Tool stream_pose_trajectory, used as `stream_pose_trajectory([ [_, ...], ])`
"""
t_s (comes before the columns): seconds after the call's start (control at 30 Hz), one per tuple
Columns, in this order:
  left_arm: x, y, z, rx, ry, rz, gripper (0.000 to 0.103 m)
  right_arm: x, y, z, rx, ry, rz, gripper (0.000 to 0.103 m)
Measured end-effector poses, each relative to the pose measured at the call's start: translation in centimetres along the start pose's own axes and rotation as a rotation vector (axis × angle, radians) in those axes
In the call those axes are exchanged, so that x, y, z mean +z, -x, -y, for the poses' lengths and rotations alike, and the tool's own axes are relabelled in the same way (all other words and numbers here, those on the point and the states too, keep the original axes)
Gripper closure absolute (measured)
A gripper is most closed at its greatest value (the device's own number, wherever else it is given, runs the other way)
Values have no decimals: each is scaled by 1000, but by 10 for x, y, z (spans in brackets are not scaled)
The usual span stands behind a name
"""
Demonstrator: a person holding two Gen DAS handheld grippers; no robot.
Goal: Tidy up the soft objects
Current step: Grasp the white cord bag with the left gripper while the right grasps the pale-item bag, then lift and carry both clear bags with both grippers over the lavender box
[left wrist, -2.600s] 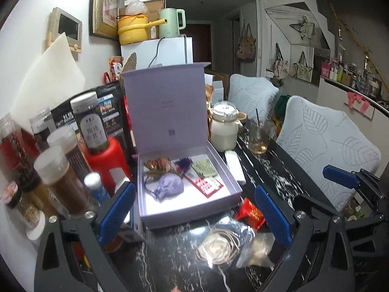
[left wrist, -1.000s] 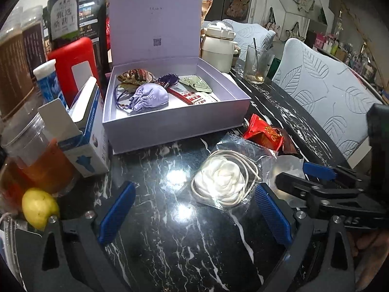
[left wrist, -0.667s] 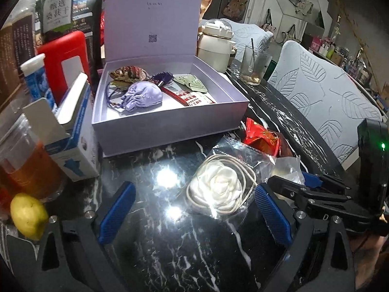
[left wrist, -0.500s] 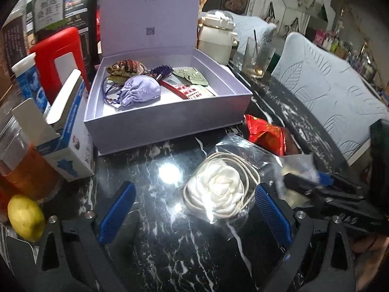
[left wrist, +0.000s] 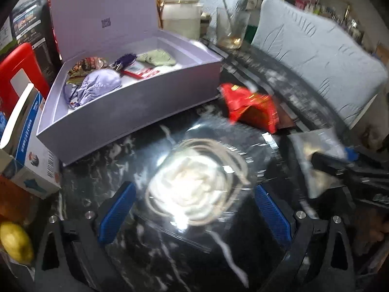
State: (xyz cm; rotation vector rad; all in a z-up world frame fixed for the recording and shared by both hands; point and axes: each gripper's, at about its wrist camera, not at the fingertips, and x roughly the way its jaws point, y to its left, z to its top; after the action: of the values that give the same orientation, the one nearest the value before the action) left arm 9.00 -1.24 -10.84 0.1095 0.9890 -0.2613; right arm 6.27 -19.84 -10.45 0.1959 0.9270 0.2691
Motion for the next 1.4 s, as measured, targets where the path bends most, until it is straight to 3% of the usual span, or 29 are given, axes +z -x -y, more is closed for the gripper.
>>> stream_pose_trajectory([
  [0.03,1,-5,-1,9,2,-26,1,0,0,0,-3,1,0,43],
  [0.47,9,-13,-3,-25,-39,10,1,1,-1,-2,-12,-2,-14,42],
  [0.5,7,-11,-1,-24,-37,16,7,1,-1,-2,-13,-1,-14,42],
  [0.53,6,-9,-1,-25,-37,38,24,1,-1,-2,-13,-1,-13,42],
  [0.7,4,-3,-1,-13,-31,56,36,0,0,-2,-6,-1,-11,42],
  [1.0,-14,16,-3,-32,29,64,36,-10,8,-8,44,5,-10,45],
  [1.4,-47,67,13,-43,46,130,36,-32,36,-27,78,43,27,45],
])
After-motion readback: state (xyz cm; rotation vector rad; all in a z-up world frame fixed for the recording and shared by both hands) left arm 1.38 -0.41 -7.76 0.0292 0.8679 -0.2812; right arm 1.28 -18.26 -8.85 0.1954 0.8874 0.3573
